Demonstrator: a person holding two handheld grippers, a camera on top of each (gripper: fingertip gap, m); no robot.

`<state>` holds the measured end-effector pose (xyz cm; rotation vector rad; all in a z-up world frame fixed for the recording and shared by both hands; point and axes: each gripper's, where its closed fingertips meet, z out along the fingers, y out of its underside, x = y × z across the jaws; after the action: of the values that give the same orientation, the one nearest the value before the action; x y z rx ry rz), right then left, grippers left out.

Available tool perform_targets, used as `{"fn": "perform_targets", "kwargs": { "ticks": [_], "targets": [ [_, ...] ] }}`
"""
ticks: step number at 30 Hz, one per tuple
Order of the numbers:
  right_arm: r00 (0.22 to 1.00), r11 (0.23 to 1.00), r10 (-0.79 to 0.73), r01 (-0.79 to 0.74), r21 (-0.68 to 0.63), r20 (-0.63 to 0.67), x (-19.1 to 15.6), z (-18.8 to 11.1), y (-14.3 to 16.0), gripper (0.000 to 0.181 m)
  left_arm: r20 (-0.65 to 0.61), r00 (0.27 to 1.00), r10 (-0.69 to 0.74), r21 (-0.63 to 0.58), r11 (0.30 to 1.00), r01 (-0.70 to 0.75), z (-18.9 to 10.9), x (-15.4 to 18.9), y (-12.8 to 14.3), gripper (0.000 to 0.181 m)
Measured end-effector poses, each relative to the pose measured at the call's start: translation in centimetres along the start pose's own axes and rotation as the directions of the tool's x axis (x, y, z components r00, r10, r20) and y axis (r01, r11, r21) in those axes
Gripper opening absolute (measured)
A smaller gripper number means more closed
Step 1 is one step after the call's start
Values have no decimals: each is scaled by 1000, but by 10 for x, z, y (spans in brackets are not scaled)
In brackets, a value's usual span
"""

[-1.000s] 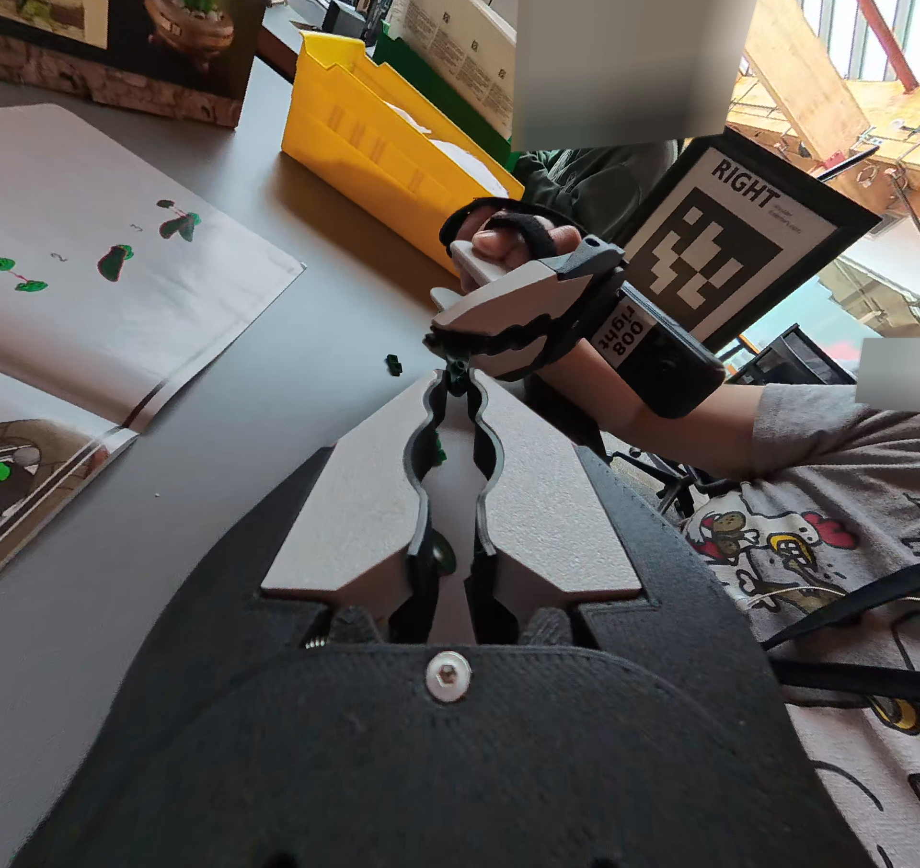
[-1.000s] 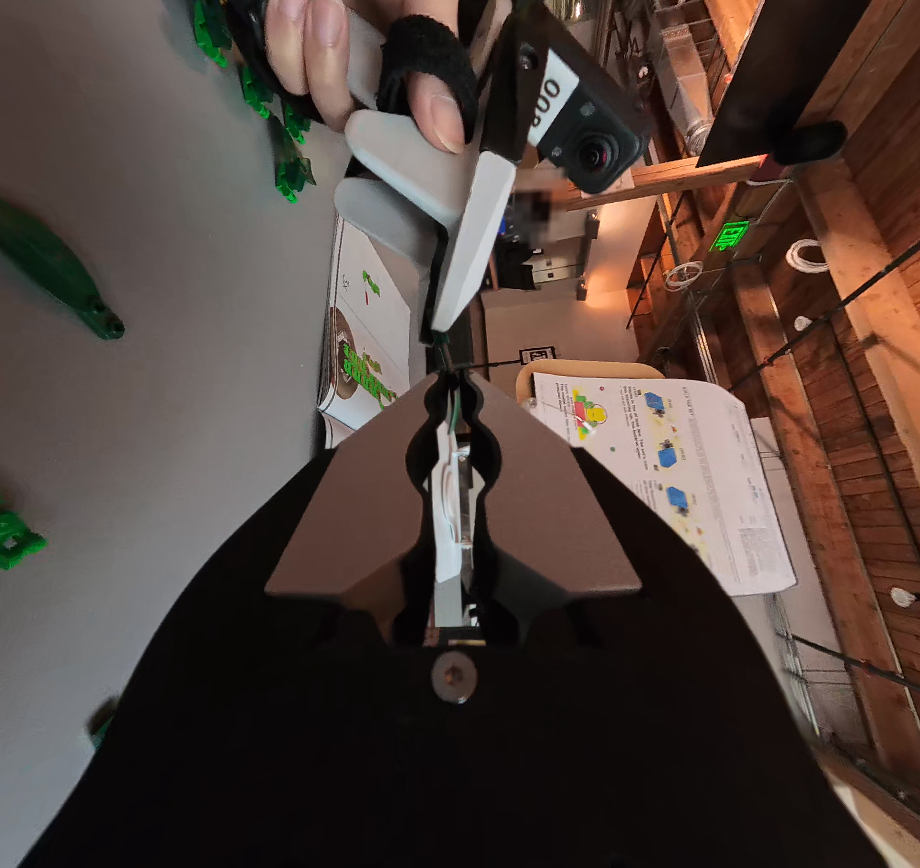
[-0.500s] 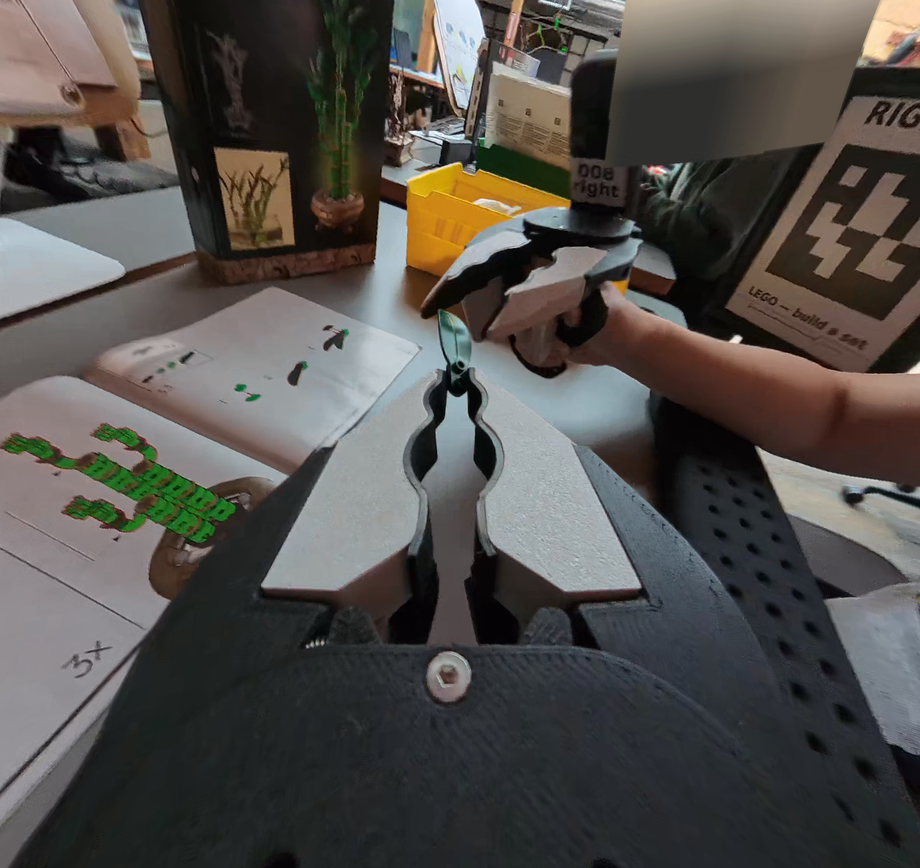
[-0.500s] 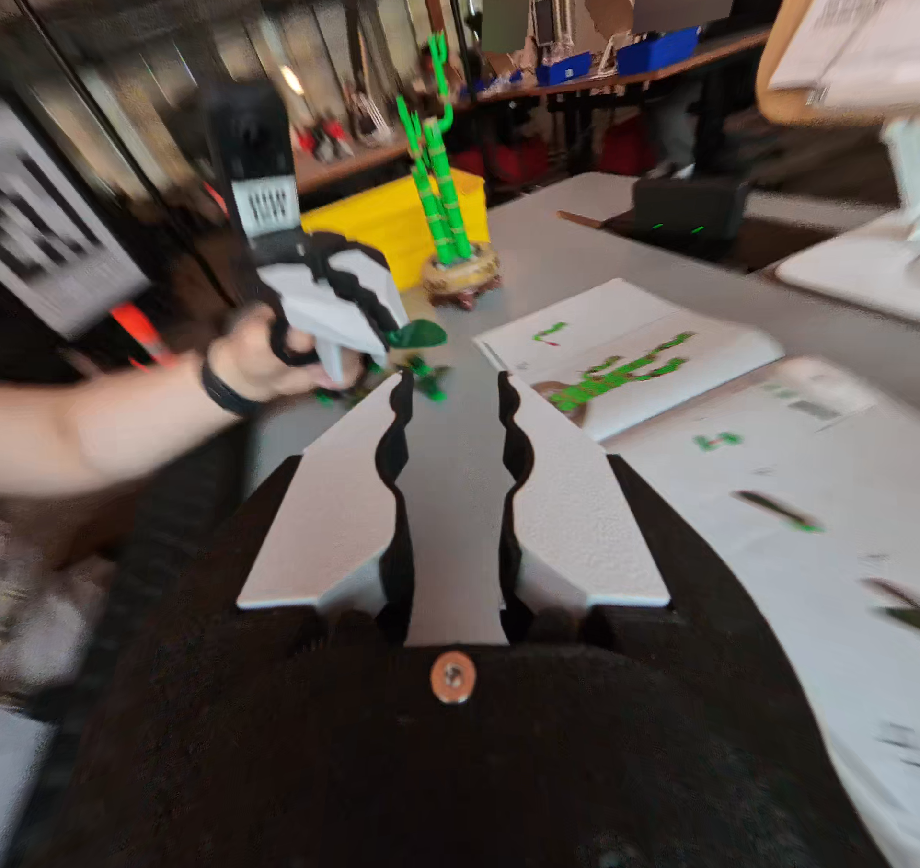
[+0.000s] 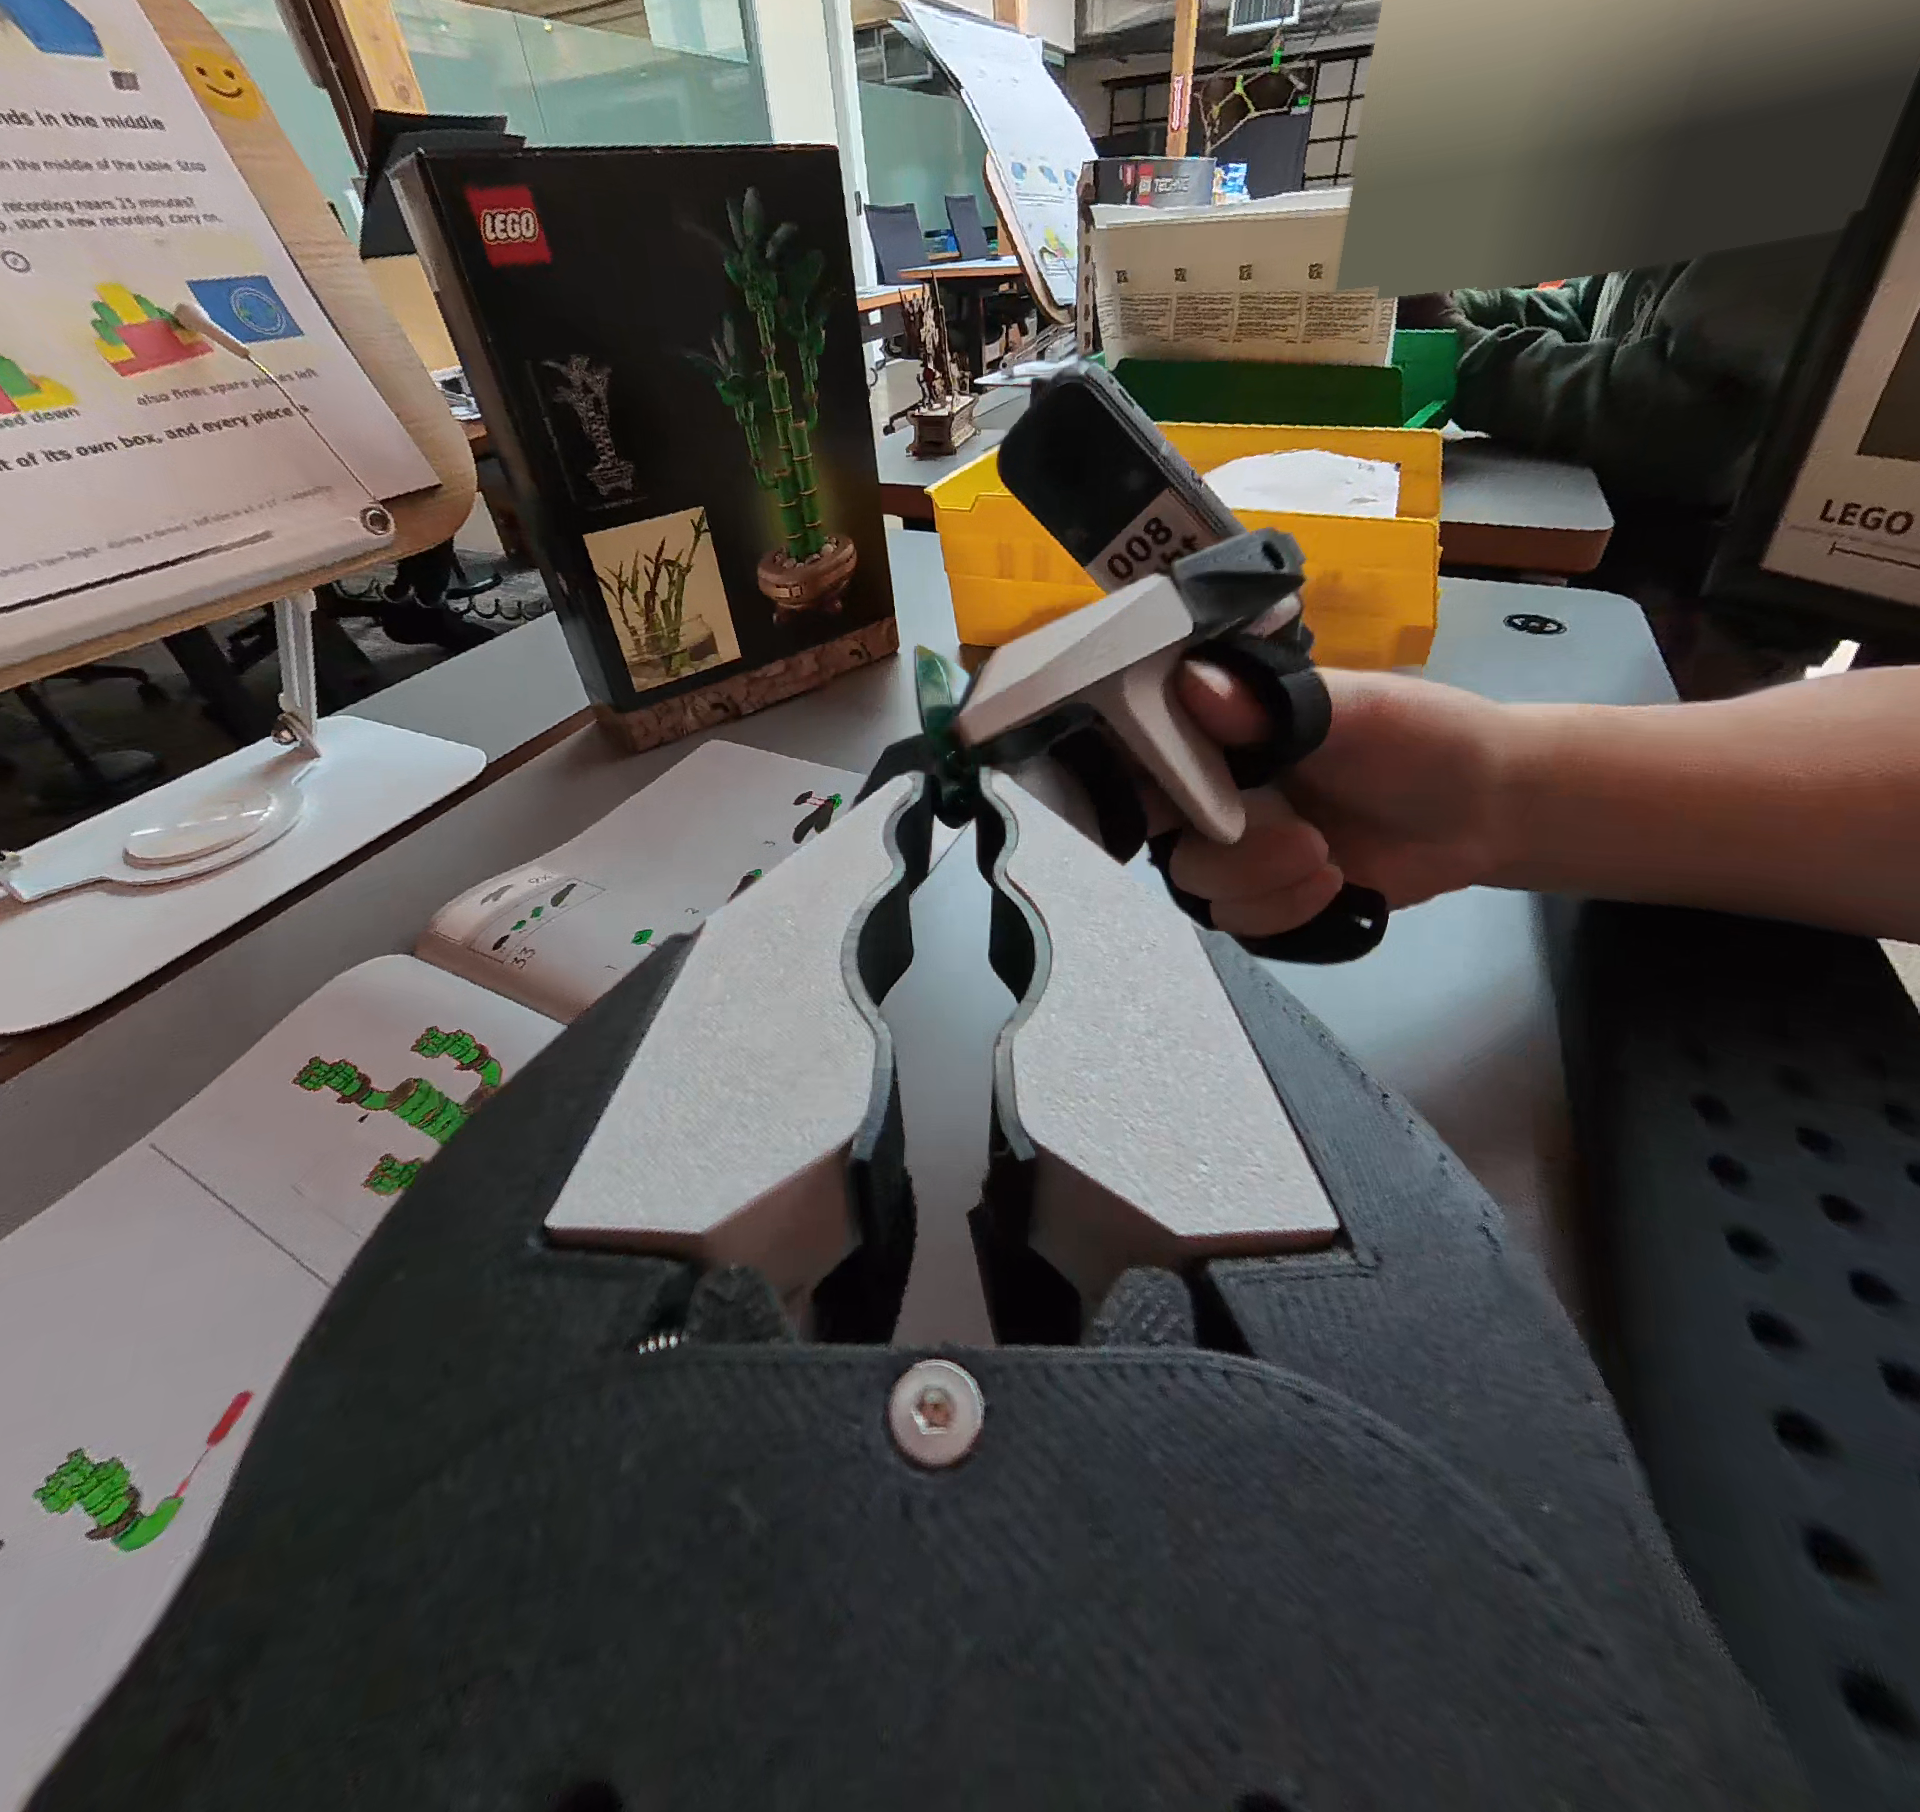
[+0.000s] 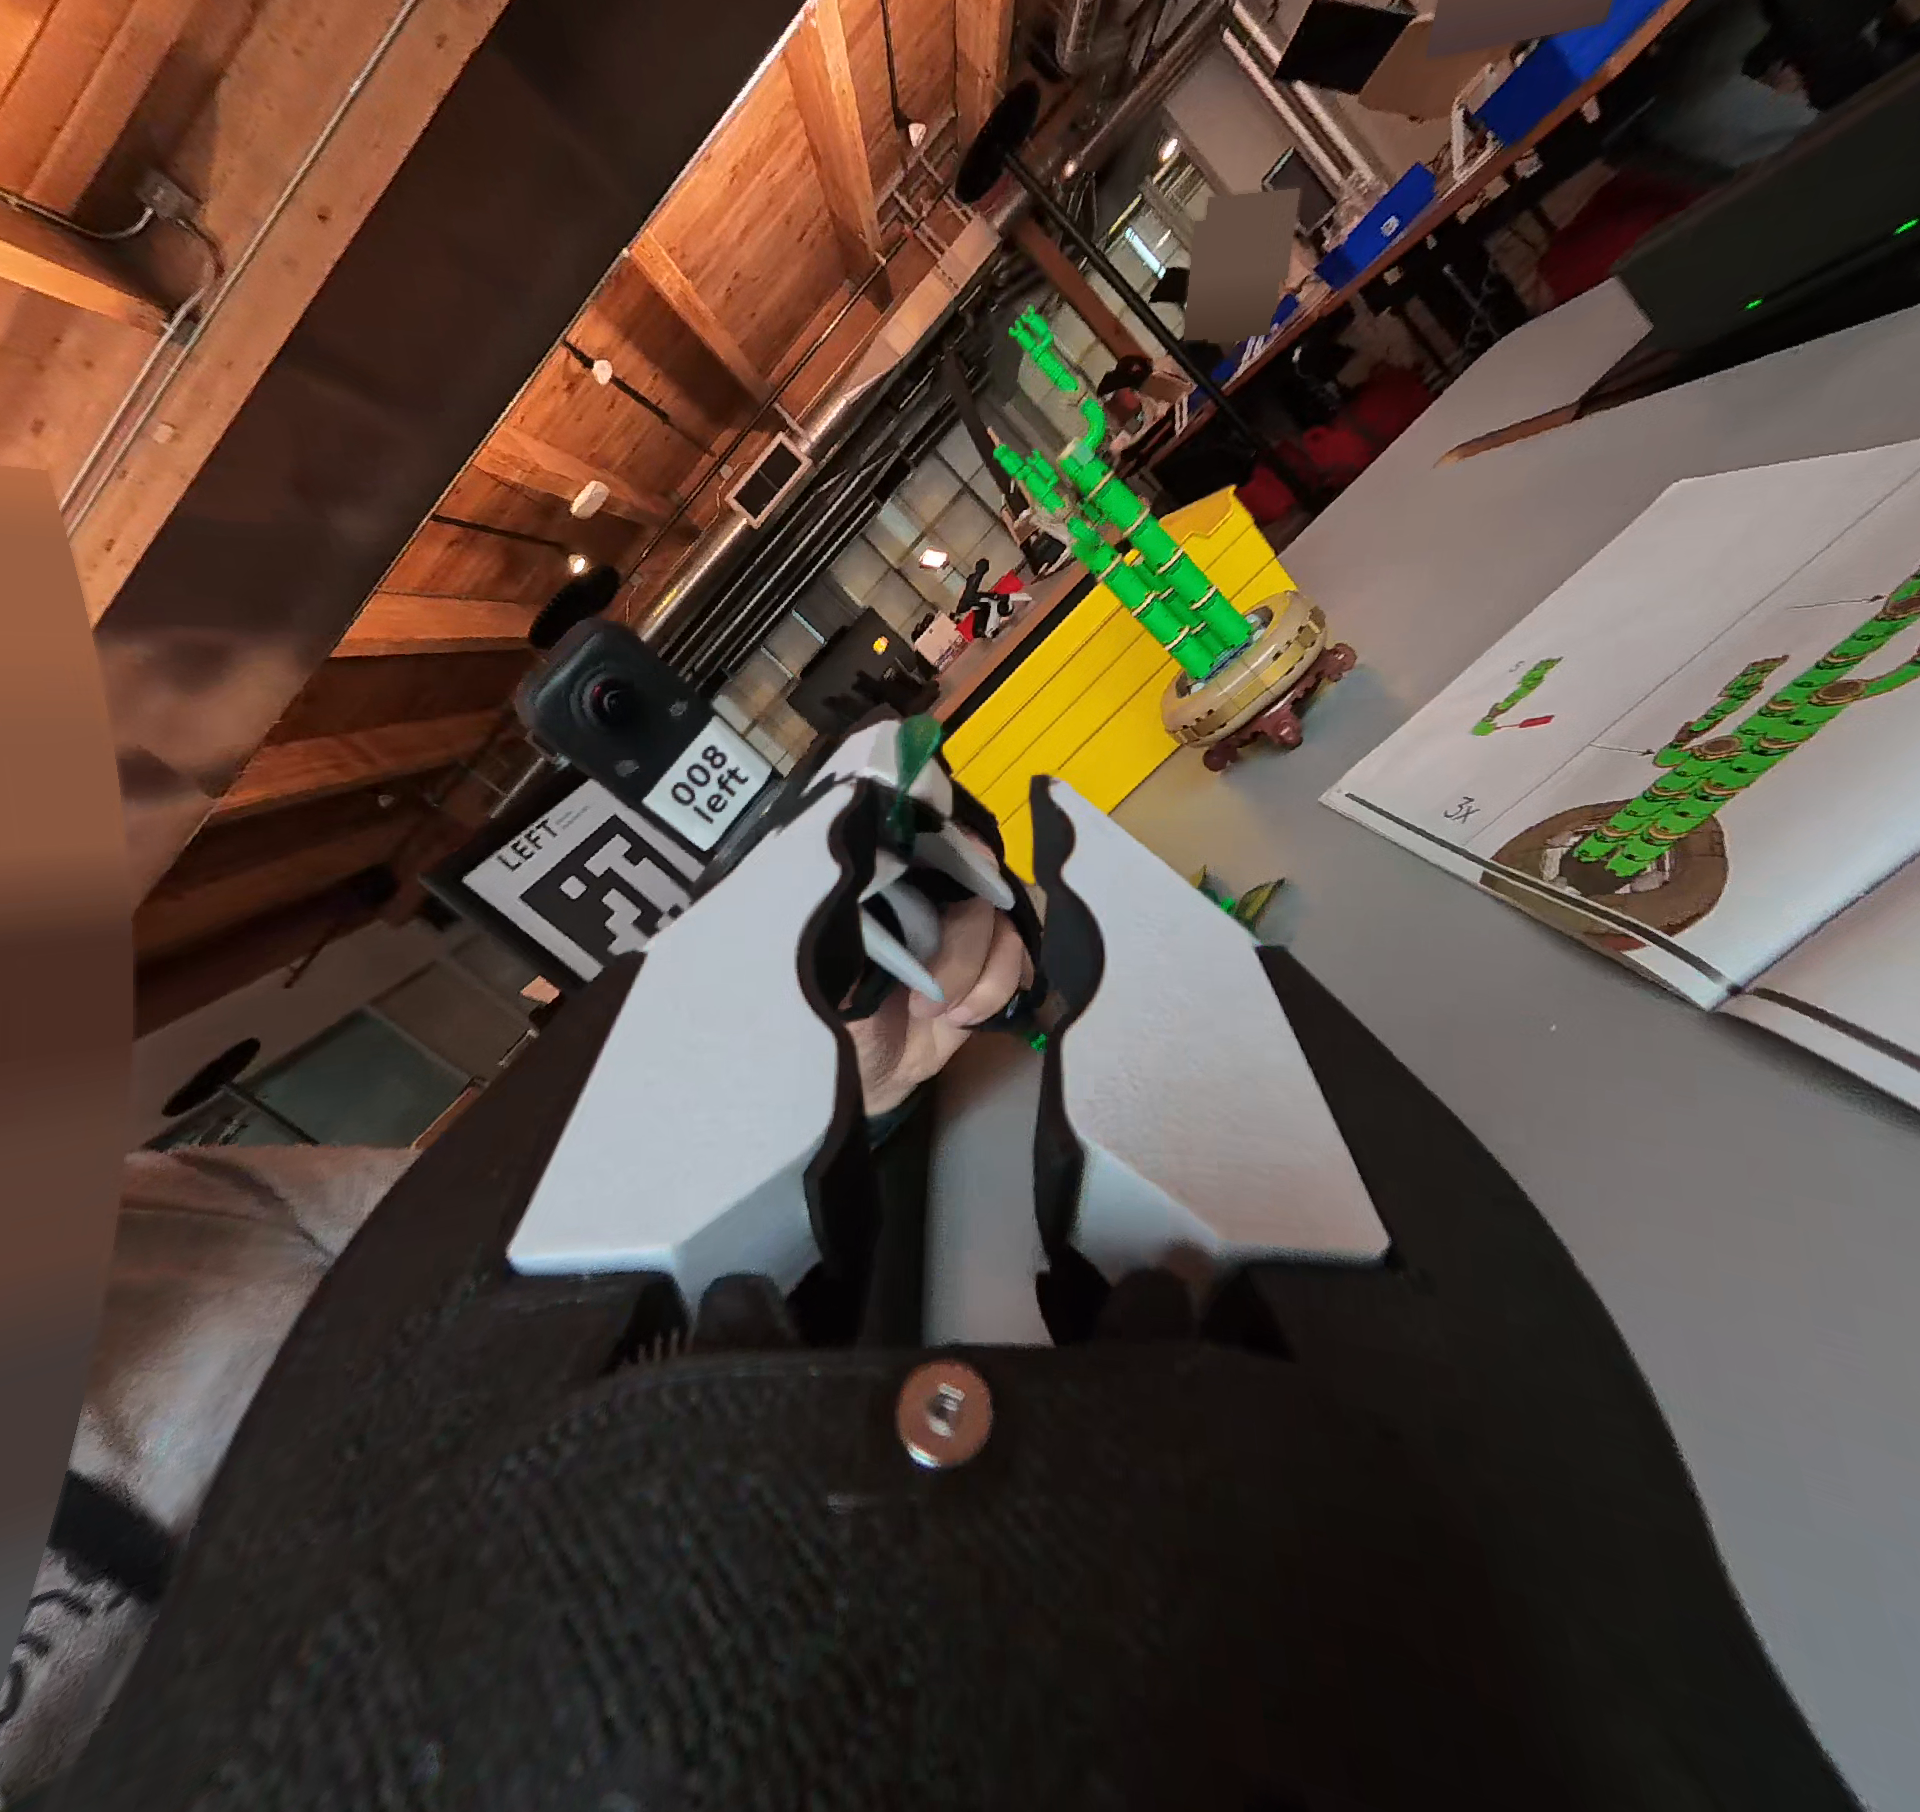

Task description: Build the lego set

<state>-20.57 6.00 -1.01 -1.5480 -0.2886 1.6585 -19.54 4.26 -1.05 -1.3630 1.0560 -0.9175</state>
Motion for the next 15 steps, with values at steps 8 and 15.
{"fn": "perform_targets", "kwargs": {
  "ticks": [8,15],
  "targets": [
    [999,963,33,-25,267,-24,10,-20,-36,22,-43,992,-120,56,991,123,-4,0,-9,5],
    [968,911,-163,221,349,-189,13,-64,-75,21,-17,991,-133,80,988,134,-9,-6,-14,4]
  ]
}}
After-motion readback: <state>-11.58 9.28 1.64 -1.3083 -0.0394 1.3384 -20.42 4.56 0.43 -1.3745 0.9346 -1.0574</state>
